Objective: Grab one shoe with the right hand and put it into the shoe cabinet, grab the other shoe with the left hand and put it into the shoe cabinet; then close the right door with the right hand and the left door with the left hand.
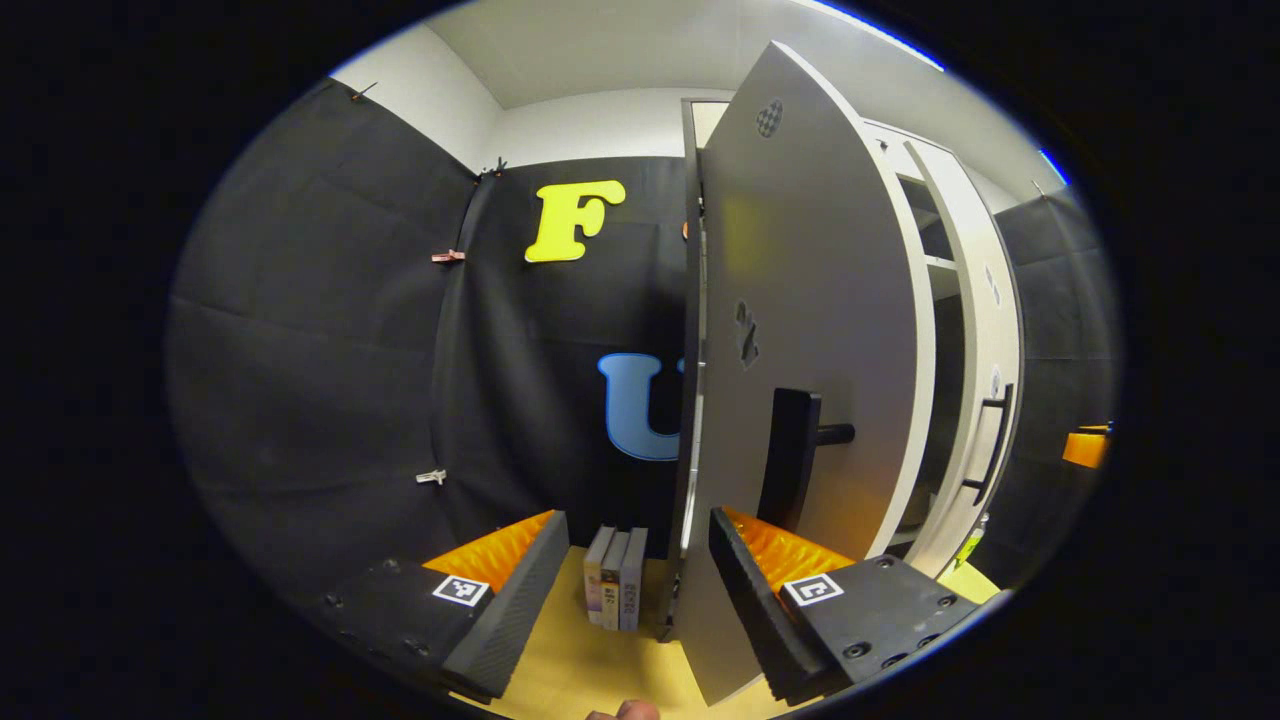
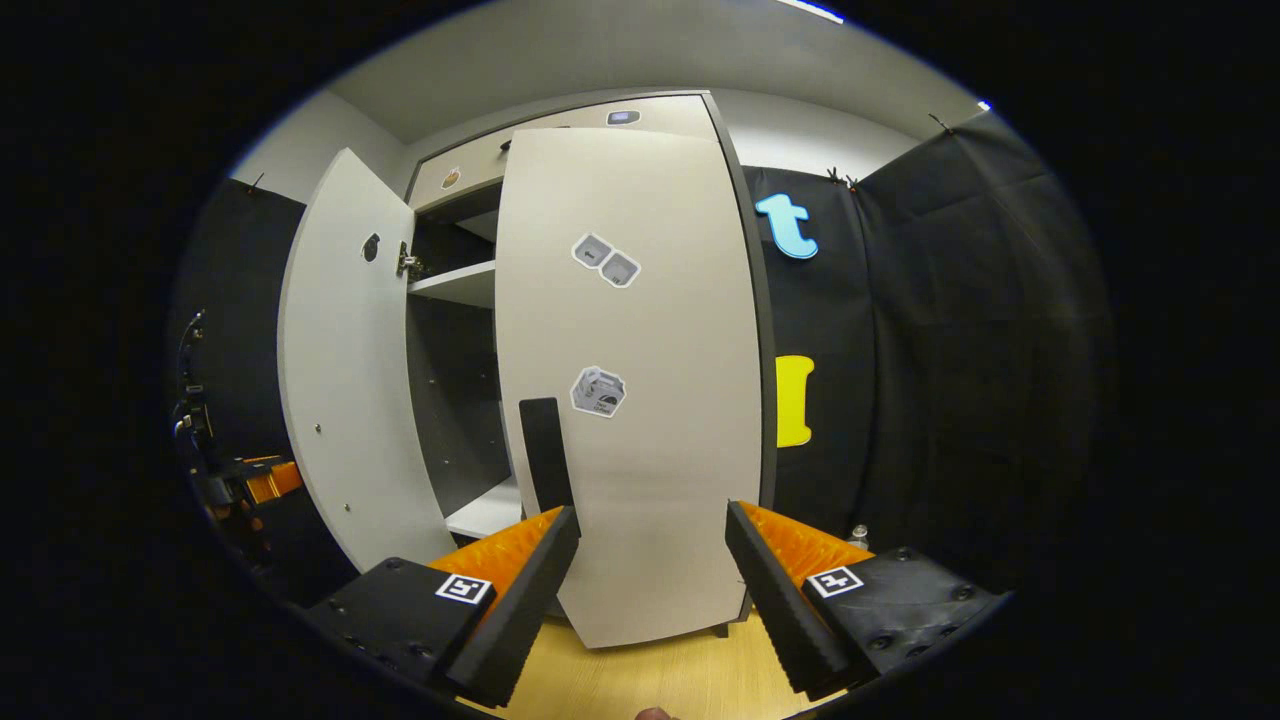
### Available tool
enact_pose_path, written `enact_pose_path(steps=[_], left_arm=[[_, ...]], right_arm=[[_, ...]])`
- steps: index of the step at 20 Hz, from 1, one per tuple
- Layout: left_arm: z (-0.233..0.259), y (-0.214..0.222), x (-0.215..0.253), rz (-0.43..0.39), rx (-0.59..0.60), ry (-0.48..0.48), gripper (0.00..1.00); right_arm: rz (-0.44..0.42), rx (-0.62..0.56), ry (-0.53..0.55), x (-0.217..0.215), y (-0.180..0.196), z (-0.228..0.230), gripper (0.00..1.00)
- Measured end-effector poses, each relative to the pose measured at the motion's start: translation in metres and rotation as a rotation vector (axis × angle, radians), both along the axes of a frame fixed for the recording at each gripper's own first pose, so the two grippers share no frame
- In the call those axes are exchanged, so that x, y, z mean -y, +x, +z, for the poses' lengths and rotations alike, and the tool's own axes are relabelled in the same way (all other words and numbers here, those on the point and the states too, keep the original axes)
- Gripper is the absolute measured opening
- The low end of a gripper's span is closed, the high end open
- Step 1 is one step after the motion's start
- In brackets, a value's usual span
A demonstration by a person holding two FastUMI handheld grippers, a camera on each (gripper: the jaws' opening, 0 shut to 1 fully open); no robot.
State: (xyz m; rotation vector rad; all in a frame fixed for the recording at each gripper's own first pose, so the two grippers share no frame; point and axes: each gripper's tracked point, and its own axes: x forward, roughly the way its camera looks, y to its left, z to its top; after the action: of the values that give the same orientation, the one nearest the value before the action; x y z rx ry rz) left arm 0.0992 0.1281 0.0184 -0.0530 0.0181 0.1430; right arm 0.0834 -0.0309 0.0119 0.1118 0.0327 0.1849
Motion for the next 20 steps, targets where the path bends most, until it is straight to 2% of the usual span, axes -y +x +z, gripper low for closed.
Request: enact_pose_path(steps=[2,3,4,7,9,13,15,16,20], left_arm=[[0.001,0.007,0.023,-0.046,-0.002,0.004,0.92],[0.001,0.012,0.038,-0.078,0.0,0.001,0.89],[0.002,0.018,0.054,-0.111,0.003,-0.004,0.92],[0.001,0.033,0.098,-0.2,-0.002,-0.012,0.92],[-0.001,0.038,0.12,-0.235,-0.012,-0.006,0.93],[0.001,0.035,0.14,-0.248,-0.008,0.016,0.91],[0.0,0.03,0.142,-0.257,-0.009,0.004,0.95],[0.001,0.027,0.144,-0.26,-0.01,-0.003,0.92],[0.012,0.013,0.14,-0.249,0.007,0.002,0.95]], right_arm=[[-0.002,0.0,-0.004,0.0,0.0,-0.002,0.99],[-0.004,0.0,-0.009,-0.001,0.0,-0.002,0.98],[-0.007,-0.001,-0.013,-0.001,0.0,-0.002,0.98],[-0.024,-0.005,-0.009,0.0,0.002,-0.003,0.99],[-0.038,-0.006,-0.003,0.002,0.003,-0.003,0.98],[-0.064,-0.011,-0.02,0.009,0.003,-0.005,0.99],[-0.072,-0.008,-0.014,0.012,0.002,-0.003,0.99],[-0.072,-0.008,-0.012,0.011,0.003,-0.003,0.98],[-0.059,0.002,-0.024,0.006,-0.001,-0.001,0.98]])
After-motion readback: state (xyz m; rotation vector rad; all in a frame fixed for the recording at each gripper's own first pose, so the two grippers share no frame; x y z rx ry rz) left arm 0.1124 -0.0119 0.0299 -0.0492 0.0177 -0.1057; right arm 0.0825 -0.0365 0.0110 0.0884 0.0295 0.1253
